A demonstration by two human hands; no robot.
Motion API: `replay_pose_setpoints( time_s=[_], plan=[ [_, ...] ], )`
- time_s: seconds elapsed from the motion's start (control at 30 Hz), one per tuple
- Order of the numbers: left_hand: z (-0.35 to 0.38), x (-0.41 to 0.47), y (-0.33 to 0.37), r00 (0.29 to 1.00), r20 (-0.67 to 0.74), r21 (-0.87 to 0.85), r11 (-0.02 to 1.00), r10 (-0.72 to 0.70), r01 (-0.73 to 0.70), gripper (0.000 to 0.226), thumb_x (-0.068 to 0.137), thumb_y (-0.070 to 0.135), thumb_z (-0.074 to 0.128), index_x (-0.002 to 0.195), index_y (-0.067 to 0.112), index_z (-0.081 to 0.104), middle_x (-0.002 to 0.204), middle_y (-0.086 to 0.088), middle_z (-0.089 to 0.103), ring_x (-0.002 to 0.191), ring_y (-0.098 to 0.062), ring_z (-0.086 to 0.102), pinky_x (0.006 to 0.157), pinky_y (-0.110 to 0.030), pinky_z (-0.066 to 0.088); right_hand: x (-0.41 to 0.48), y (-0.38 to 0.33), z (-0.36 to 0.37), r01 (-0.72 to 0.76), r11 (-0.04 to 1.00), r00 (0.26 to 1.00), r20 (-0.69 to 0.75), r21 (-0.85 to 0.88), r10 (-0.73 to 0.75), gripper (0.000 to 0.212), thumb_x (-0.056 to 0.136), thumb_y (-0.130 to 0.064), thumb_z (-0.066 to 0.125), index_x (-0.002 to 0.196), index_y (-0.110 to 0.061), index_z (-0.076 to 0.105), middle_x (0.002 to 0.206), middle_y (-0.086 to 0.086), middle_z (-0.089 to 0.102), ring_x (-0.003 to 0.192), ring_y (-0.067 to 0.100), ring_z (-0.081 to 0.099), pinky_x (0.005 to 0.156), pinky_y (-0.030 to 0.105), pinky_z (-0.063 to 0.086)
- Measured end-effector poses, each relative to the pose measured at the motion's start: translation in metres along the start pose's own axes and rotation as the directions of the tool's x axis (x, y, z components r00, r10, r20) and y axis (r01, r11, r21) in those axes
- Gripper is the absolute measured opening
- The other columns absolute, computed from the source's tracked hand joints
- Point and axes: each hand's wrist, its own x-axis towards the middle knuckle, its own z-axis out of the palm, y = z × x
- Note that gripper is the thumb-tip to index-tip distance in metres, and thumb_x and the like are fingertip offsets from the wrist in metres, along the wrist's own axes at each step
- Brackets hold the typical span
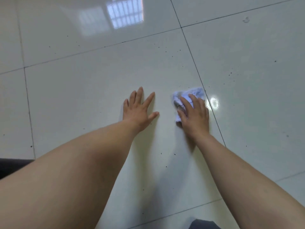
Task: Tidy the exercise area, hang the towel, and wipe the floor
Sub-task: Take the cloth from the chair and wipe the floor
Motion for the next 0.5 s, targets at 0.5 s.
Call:
replay_pose_setpoints(
  time_s=[0.5],
  plan=[
    [-0.036,0.080,-0.008,0.982,-0.170,-0.020,0.997,-0.078,0.076,0.057,0.099,0.046,0.019,0.147,0.038,-0.009,0.157,0.000,-0.017,0.145,-0.023,-0.013,0.115,-0.047,-0.007,0.066,-0.020,0.009,-0.133,0.991,0.977,-0.167,0.011,0.133,0.051,0.089,-0.041,0.037,0.136,-0.023,0.043,0.148,0.006,0.033,0.134,0.033,0.027,0.108,0.046,0.023]
  ],
)
